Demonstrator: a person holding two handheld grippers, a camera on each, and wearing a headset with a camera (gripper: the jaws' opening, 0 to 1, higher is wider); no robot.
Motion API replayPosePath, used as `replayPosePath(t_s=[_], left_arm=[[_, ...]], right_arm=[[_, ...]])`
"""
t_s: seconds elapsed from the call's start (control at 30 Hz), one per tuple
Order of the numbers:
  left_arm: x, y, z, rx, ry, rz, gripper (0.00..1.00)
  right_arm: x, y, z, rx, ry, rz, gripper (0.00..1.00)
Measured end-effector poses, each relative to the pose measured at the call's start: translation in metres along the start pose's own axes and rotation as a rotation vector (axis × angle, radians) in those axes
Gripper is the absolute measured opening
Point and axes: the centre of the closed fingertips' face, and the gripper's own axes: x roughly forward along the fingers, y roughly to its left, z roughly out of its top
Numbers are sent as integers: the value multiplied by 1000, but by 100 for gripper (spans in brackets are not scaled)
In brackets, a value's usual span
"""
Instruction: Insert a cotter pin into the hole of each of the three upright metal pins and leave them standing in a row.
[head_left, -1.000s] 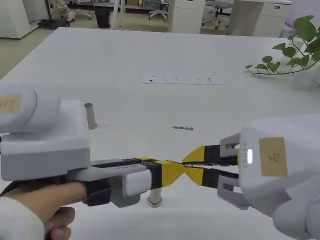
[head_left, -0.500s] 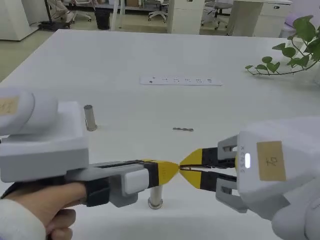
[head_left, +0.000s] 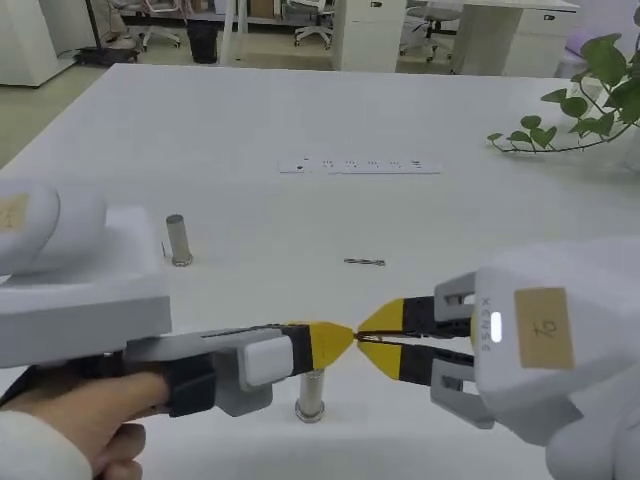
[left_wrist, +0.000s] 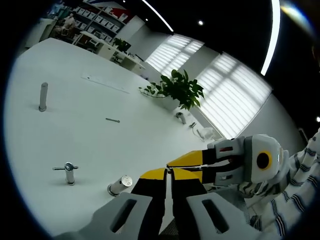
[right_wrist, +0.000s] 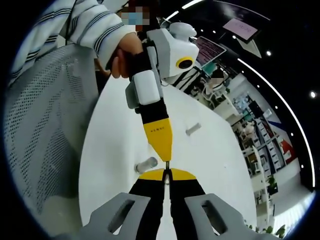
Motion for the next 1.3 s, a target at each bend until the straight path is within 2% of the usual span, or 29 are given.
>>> replayPosePath(t_s=[0.23,0.33,0.4,0.43,0.47,0.57,0.6,0.63,0.67,0.7,0.73,0.77,0.8,0.83,0.87,0.9,0.97,1.03,1.07,1.13,1.2,1.3], left_arm=[[-1,0,-1,-25,12,10,0],[-2,0,-1,-30,11,1,0],[-4,0,1,-44,5,-4,0],[-5,1,2,-43,5,-3,0],[-6,2,2,-37,8,-3,0],[-10,3,3,-15,14,-4,0],[-11,4,3,-3,17,-6,0],[-13,4,3,9,24,-9,0],[-14,4,2,21,31,-10,0],[-16,4,1,36,43,-14,0],[-17,4,0,50,55,-19,0],[-18,3,0,78,59,-22,0],[-19,2,-1,104,68,-35,0],[-21,-2,0,135,66,-59,0],[-22,-5,0,145,71,-79,0],[-24,-9,0,160,74,-102,0],[-27,-16,0,197,76,-145,0],[-31,-23,-2,242,88,-185,0],[-32,-26,-2,257,90,-198,0],[-34,-32,-3,266,88,-227,0],[-36,-37,-2,288,73,-251,0],[-36,-39,-4,297,81,-260,0]], right_arm=[[0,1,1,-3,-13,7,3],[-1,1,2,14,-39,16,4],[-2,-1,5,33,-81,7,13],[-3,-3,4,49,-80,1,18],[-4,-4,3,57,-81,3,20],[-7,-4,0,199,-106,46,19],[-7,-3,-1,217,-106,56,19],[-7,-1,-2,272,-115,97,20],[-8,0,-3,319,-124,114,21],[-8,1,-2,367,-150,145,23],[-9,3,-2,389,-165,172,26],[-10,1,-2,444,-180,177,28],[-12,1,0,466,-203,192,29],[-14,6,4,505,-228,248,29],[-15,7,5,545,-235,270,28],[-17,7,9,575,-265,290,28],[-19,12,13,624,-284,336,28],[-20,12,16,651,-313,349,28],[-22,16,20,684,-334,388,28],[-25,18,26,720,-362,416,27],[-25,20,27,721,-367,425,26],[-26,23,30,720,-372,435,24]])
